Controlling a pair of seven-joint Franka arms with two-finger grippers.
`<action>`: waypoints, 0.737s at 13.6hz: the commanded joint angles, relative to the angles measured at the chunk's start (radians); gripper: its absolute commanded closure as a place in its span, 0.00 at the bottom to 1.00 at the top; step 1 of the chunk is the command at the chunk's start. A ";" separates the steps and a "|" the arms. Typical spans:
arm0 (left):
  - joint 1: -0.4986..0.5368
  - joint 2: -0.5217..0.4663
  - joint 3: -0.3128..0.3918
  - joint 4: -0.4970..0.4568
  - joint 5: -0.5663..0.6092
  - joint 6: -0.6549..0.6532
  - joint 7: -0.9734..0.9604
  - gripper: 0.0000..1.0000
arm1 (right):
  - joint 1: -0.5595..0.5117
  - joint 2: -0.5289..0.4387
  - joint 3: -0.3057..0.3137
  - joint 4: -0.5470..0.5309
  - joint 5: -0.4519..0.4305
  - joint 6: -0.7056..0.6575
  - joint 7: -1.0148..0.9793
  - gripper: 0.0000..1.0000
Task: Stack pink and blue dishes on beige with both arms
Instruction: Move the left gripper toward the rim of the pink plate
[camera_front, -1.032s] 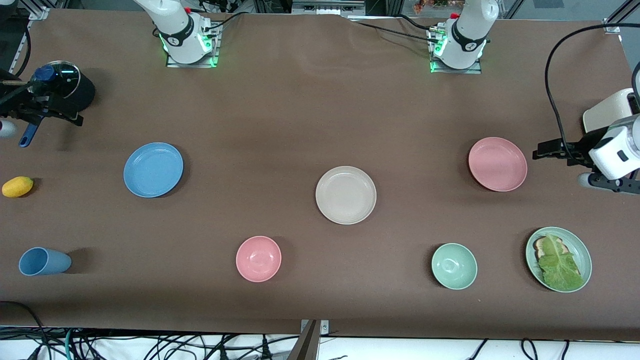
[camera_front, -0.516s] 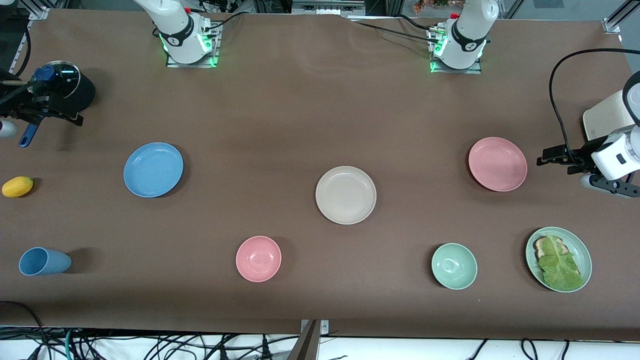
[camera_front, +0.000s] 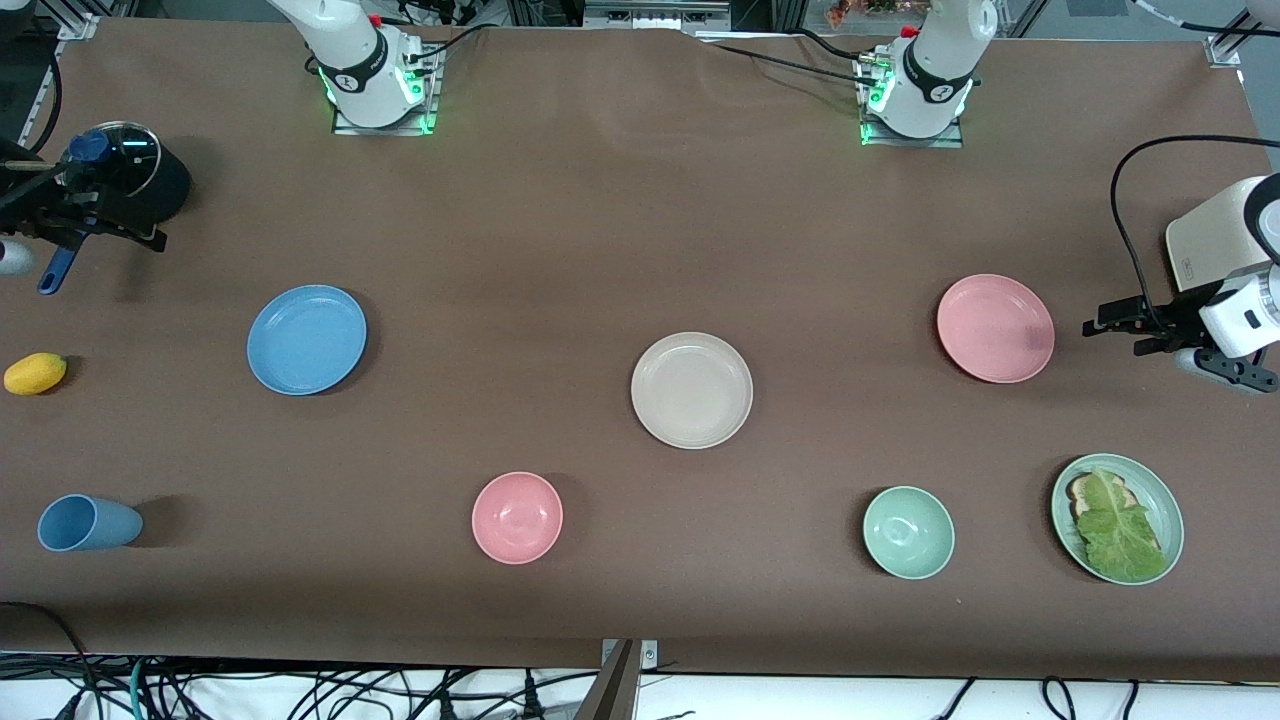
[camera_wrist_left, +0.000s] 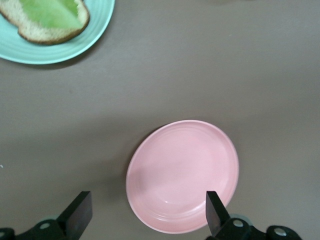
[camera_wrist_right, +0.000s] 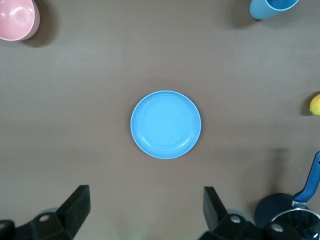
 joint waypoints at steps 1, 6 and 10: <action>0.040 0.065 -0.003 0.007 -0.087 0.029 0.092 0.00 | -0.011 -0.008 0.009 0.007 -0.013 -0.016 -0.009 0.00; 0.068 0.131 -0.003 0.005 -0.164 0.046 0.123 0.00 | -0.011 -0.008 0.009 0.007 -0.013 -0.021 -0.011 0.00; 0.077 0.167 -0.003 -0.004 -0.198 0.055 0.146 0.01 | -0.011 -0.008 0.009 0.007 -0.011 -0.021 -0.009 0.00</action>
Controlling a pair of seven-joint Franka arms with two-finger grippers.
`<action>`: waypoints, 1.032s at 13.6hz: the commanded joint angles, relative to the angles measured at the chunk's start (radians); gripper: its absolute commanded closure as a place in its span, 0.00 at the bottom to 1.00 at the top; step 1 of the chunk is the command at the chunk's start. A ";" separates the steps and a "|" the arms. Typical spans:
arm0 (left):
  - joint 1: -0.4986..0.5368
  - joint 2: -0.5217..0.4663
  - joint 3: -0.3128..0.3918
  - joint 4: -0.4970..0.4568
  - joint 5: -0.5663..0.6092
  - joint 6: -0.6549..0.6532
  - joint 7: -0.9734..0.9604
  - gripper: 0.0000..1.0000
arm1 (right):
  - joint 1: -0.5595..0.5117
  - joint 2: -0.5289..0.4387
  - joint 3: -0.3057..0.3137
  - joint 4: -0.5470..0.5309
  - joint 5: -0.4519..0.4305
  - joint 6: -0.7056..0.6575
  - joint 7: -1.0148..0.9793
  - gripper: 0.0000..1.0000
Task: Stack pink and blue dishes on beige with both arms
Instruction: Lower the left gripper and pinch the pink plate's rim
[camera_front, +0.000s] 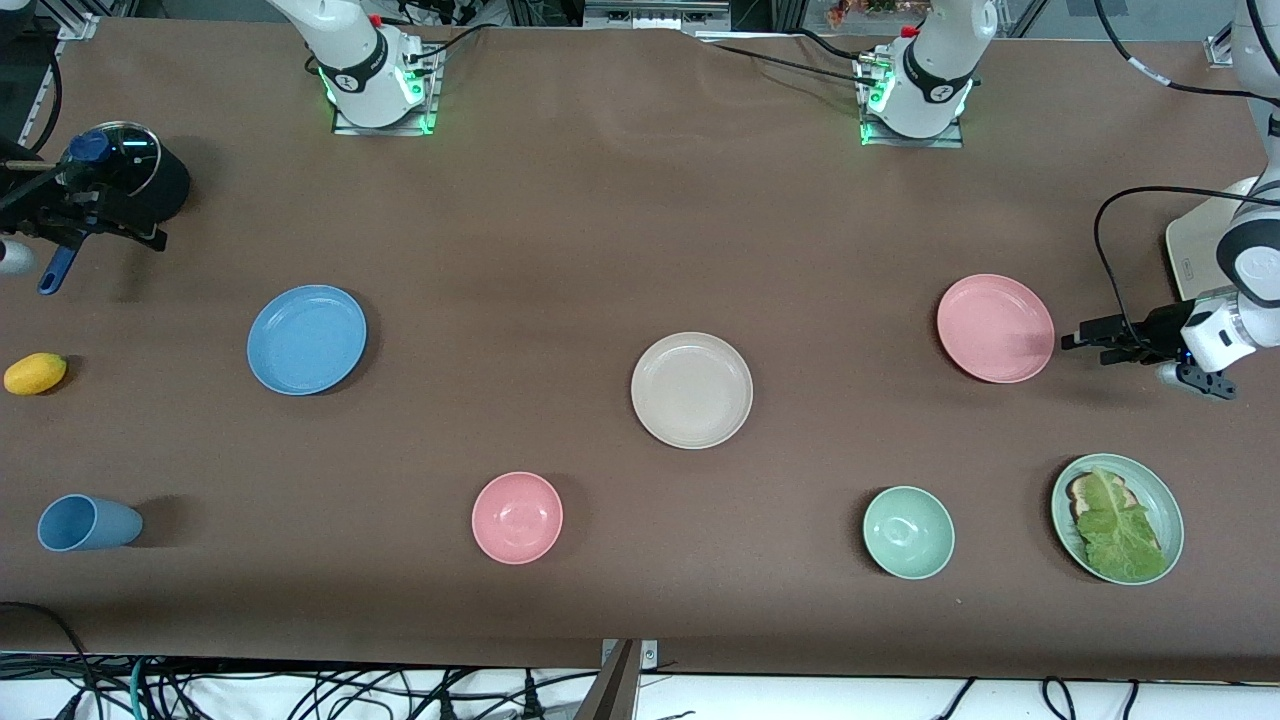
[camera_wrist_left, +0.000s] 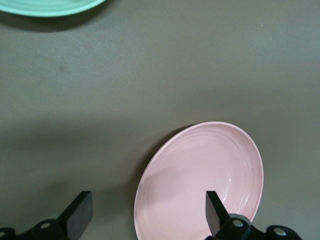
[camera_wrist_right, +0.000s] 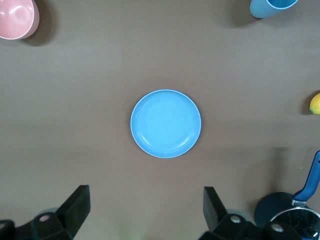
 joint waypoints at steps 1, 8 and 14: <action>0.016 0.013 -0.003 -0.014 -0.037 0.024 0.042 0.01 | -0.011 -0.008 0.009 0.007 -0.011 -0.015 -0.009 0.00; 0.019 0.013 -0.005 -0.083 -0.060 0.092 0.065 0.02 | -0.011 -0.008 0.009 0.007 -0.011 -0.021 -0.009 0.00; 0.018 0.013 -0.006 -0.121 -0.089 0.118 0.067 0.02 | -0.011 -0.008 0.009 0.007 -0.011 -0.021 -0.009 0.00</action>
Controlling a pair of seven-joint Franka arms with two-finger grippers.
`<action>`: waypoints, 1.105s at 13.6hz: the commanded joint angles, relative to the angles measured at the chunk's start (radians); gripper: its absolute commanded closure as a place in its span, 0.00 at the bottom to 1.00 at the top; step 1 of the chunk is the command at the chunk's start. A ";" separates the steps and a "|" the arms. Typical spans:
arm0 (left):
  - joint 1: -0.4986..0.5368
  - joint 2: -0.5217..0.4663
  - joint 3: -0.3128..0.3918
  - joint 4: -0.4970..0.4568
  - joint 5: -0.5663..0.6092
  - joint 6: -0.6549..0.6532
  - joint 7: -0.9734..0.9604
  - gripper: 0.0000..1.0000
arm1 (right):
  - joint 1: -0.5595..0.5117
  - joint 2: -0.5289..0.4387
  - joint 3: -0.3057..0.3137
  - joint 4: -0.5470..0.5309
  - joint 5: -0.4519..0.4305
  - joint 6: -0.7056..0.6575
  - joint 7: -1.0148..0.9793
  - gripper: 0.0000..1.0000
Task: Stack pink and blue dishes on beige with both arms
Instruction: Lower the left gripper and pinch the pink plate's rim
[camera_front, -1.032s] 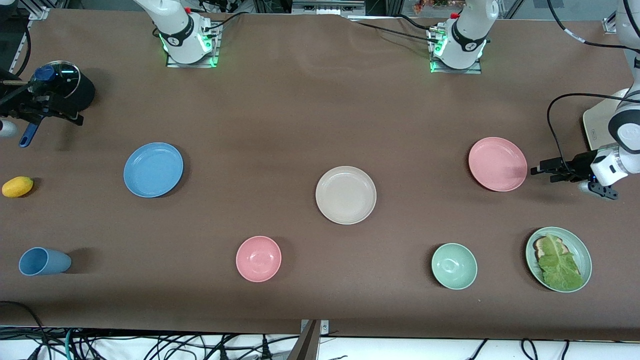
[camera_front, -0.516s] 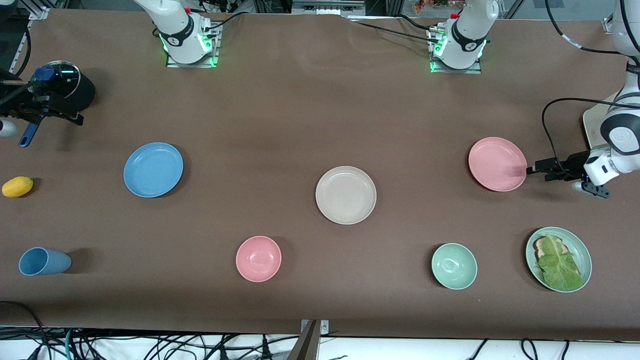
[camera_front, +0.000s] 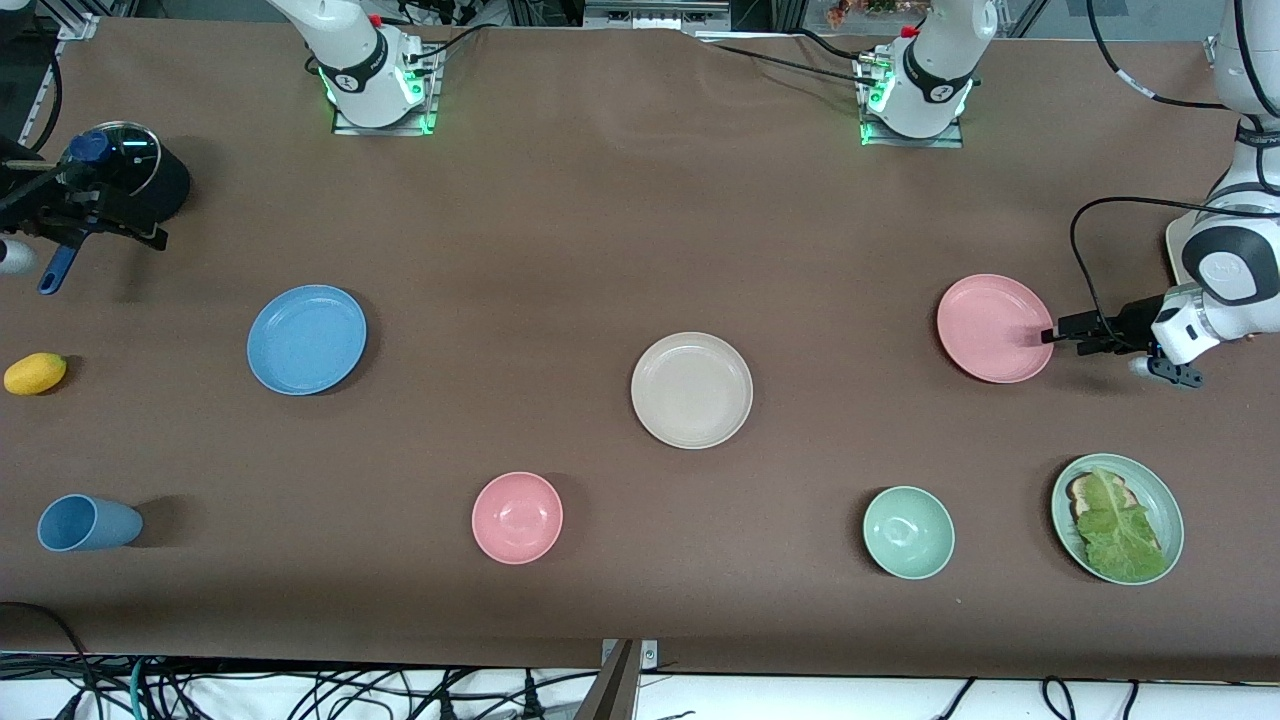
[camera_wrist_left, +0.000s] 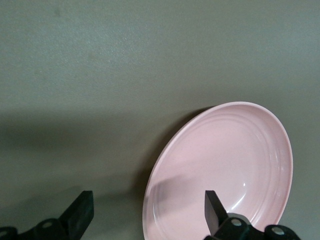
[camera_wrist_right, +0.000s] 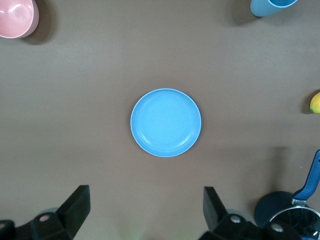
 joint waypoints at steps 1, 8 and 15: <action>0.005 -0.010 -0.006 -0.029 -0.042 0.027 0.034 0.03 | -0.011 -0.008 0.009 0.007 -0.011 -0.017 -0.009 0.00; -0.004 -0.010 -0.005 -0.034 -0.050 0.038 0.044 0.83 | -0.011 -0.008 0.009 0.007 -0.011 -0.015 -0.009 0.00; -0.006 -0.010 -0.005 -0.031 -0.048 0.050 0.076 1.00 | -0.011 -0.008 0.008 0.007 -0.011 -0.017 -0.009 0.00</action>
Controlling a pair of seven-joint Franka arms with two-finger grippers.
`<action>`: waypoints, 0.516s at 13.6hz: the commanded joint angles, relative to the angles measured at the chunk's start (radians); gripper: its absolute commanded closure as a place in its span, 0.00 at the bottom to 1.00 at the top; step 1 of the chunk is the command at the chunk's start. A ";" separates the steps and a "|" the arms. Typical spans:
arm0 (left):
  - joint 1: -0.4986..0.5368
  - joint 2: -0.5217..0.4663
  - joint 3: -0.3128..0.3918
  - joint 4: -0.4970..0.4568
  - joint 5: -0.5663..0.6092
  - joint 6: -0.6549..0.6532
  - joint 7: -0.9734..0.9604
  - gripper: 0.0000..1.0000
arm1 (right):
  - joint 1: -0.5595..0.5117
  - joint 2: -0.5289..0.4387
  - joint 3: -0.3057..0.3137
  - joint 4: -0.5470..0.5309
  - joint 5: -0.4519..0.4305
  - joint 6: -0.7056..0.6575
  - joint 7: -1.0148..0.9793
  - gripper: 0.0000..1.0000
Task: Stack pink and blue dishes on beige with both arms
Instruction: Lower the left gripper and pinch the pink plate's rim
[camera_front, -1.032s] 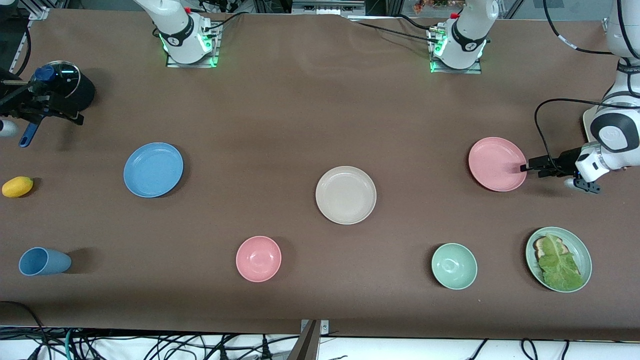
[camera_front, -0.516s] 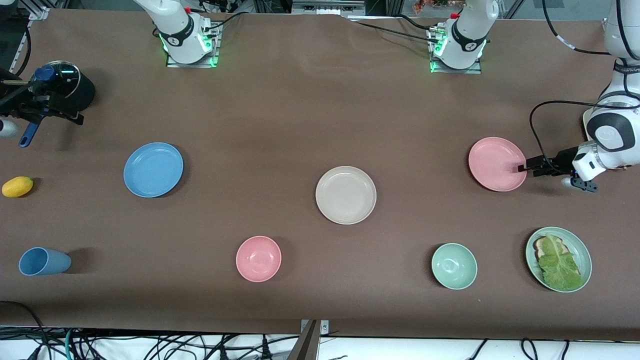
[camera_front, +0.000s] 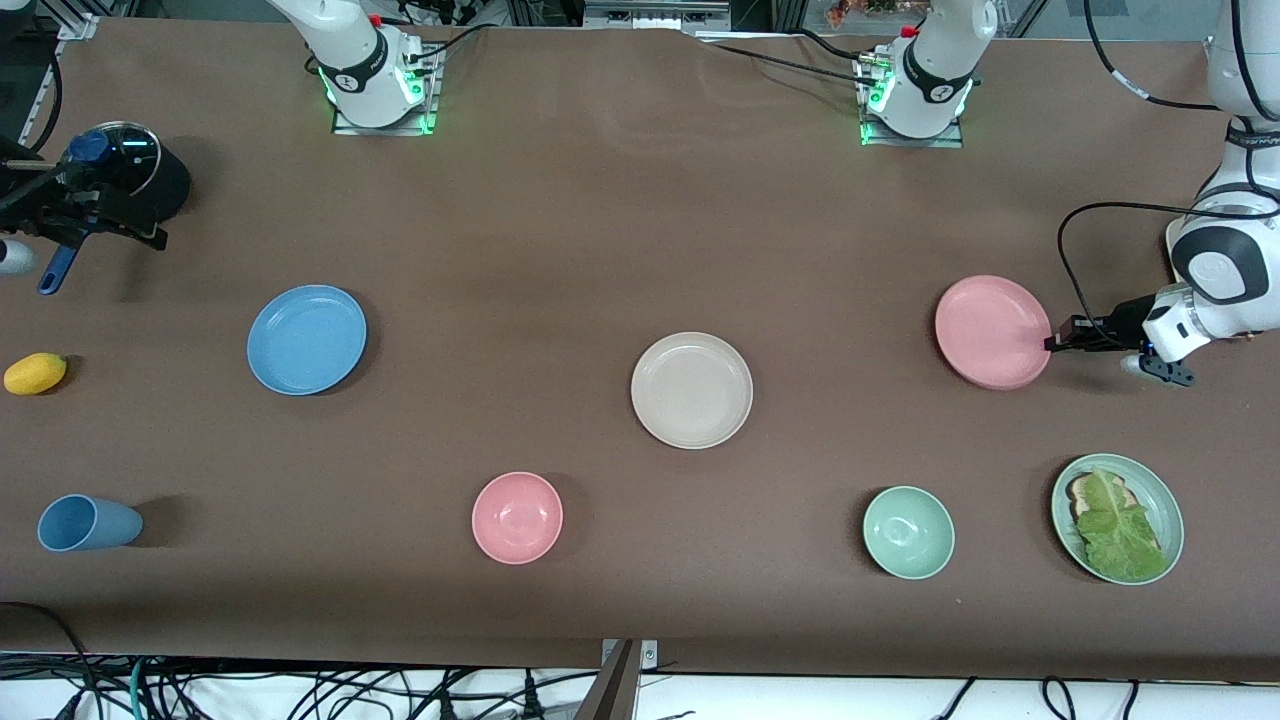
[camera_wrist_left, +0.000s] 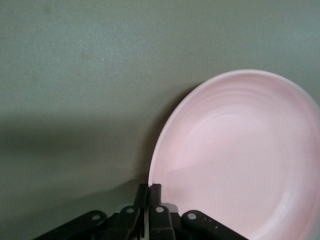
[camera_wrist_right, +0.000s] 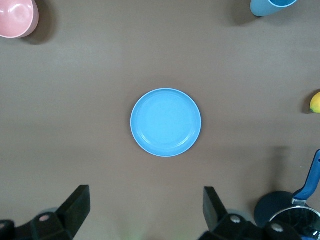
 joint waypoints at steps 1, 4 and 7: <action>-0.005 -0.010 0.002 -0.010 -0.040 0.015 0.051 1.00 | -0.011 -0.008 0.008 0.007 -0.011 -0.016 -0.011 0.00; -0.013 -0.015 0.002 0.002 -0.029 0.013 0.051 1.00 | -0.011 -0.008 0.008 0.007 -0.011 -0.016 -0.009 0.00; -0.048 -0.045 0.002 0.010 -0.026 0.005 0.038 1.00 | -0.011 -0.008 0.008 0.007 -0.011 -0.016 -0.011 0.00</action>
